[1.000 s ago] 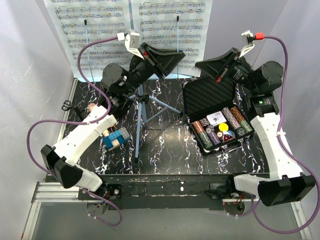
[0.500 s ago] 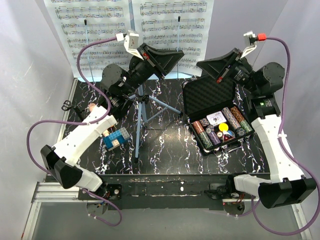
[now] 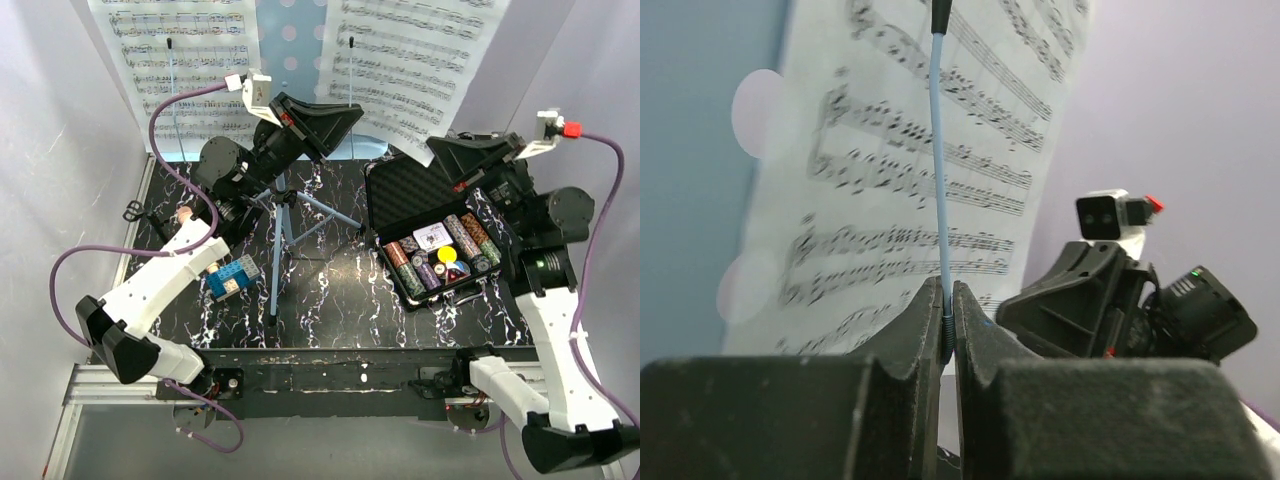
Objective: Pack up the instrument practice props
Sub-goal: Pick up the sheet music from the music stand.
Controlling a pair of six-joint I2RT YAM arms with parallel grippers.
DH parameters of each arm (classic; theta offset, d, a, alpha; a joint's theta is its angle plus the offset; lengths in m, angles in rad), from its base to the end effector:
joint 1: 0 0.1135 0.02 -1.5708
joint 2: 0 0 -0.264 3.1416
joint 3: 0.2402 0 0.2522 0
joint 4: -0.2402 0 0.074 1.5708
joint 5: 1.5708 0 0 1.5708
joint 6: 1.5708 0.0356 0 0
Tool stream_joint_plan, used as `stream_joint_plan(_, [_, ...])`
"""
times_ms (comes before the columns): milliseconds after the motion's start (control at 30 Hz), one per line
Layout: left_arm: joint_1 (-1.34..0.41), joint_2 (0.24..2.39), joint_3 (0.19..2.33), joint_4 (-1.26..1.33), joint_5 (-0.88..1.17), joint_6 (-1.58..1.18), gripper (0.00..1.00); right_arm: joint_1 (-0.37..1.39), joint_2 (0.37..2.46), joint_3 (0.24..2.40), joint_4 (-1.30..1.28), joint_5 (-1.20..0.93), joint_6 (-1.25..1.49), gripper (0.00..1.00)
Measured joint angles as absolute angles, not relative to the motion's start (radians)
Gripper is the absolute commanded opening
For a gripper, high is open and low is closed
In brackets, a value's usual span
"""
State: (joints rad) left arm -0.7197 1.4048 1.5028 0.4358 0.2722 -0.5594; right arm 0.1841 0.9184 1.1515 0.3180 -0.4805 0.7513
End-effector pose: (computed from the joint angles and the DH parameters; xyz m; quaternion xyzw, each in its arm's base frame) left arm 0.2249 -0.2099 0.5126 0.1568 0.4800 -0.5675 0.6503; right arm 0.1682 0.0481 0.4935 -0.0667 0.5132 0.4859 0.7044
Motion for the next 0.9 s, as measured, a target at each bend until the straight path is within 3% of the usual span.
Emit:
stream_joint_plan(367, [-0.722, 1.381, 1.473, 0.452, 0.253, -0.551, 0.0, 0.184, 0.606, 1.066, 0.159, -0.274, 0.616, 0.01])
stream_joint_plan(667, [-0.722, 1.339, 1.411, 0.469, 0.214, -0.526, 0.0, 0.184, 0.413, 1.065, -0.123, -0.199, 0.52, 0.01])
stream_joint_plan(767, [-0.722, 1.316, 1.375, 0.482, 0.192, -0.516, 0.18, 0.184, 0.358, 1.056, -0.231, -0.184, 0.5, 0.01])
stream_joint_plan(900, [-0.721, 1.262, 1.3, 0.471, 0.164, -0.499, 0.54, 0.184, 0.268, 1.016, -0.357, -0.172, 0.482, 0.01])
